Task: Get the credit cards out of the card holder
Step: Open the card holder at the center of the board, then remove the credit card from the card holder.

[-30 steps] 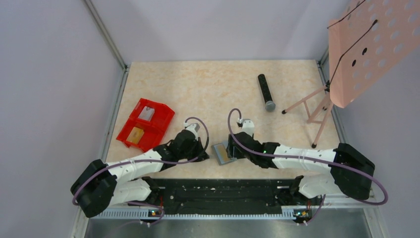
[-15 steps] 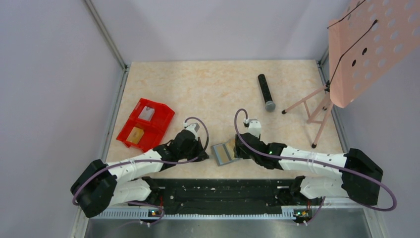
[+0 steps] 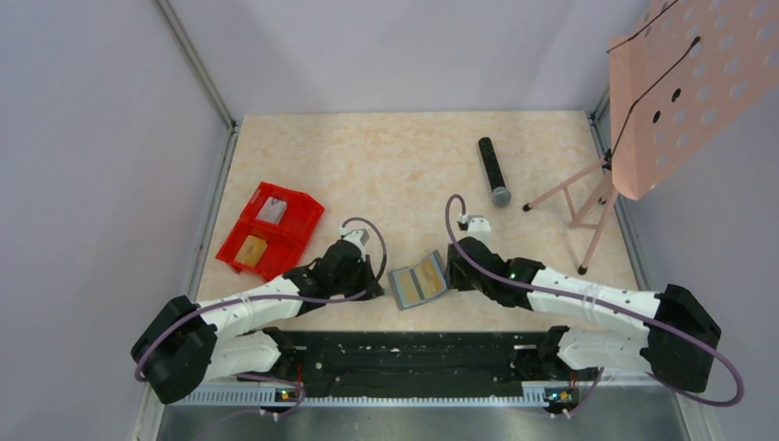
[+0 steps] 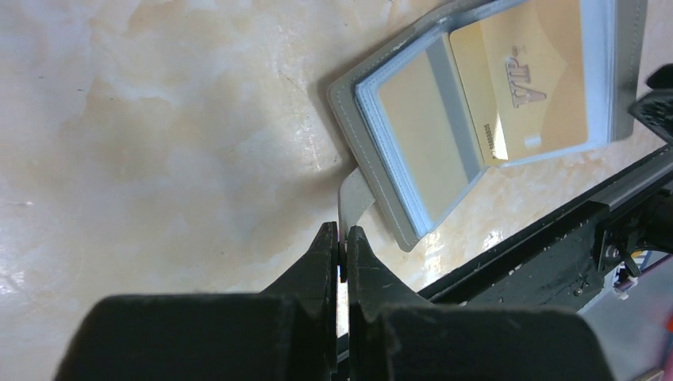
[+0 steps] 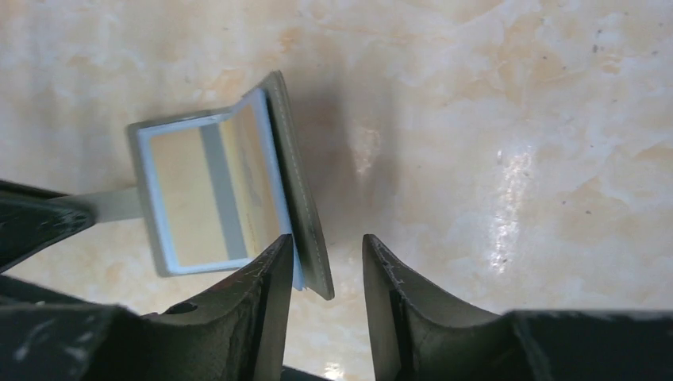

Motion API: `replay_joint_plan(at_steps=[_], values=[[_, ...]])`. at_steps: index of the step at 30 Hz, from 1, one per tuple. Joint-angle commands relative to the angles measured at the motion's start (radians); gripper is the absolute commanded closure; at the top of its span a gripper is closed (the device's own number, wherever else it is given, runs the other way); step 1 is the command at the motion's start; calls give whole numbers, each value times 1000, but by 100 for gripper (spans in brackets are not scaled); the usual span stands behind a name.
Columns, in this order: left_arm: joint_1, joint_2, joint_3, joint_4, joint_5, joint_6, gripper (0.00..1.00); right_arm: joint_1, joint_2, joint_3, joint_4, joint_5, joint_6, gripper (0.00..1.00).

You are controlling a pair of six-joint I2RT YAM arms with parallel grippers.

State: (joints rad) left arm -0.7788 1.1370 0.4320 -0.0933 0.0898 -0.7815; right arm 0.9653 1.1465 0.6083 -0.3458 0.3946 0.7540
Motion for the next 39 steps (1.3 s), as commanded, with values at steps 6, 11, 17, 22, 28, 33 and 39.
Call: replay_joint_plan(at_steps=[6, 11, 17, 22, 28, 33, 39], values=[[44, -30, 73, -37, -1, 53, 100, -8, -94, 152, 37, -206, -57, 76], [58, -20, 88, -40, 17, 62, 100, -8, -29, 153, 169, -300, -50, 80], [69, -25, 90, -48, 18, 67, 100, -8, 102, 128, 254, -285, -33, 82], [97, -12, 96, -73, 10, 68, 100, -30, 155, 47, 297, -243, -18, 83], [111, 4, 97, -77, 24, 61, 98, -50, 156, -104, 408, -227, 23, 84], [112, 26, 117, -87, 39, 58, 92, -50, 189, -170, 478, -253, 50, 86], [113, 5, 187, -166, 27, 62, 82, -50, 162, -177, 460, -249, 52, 86]])
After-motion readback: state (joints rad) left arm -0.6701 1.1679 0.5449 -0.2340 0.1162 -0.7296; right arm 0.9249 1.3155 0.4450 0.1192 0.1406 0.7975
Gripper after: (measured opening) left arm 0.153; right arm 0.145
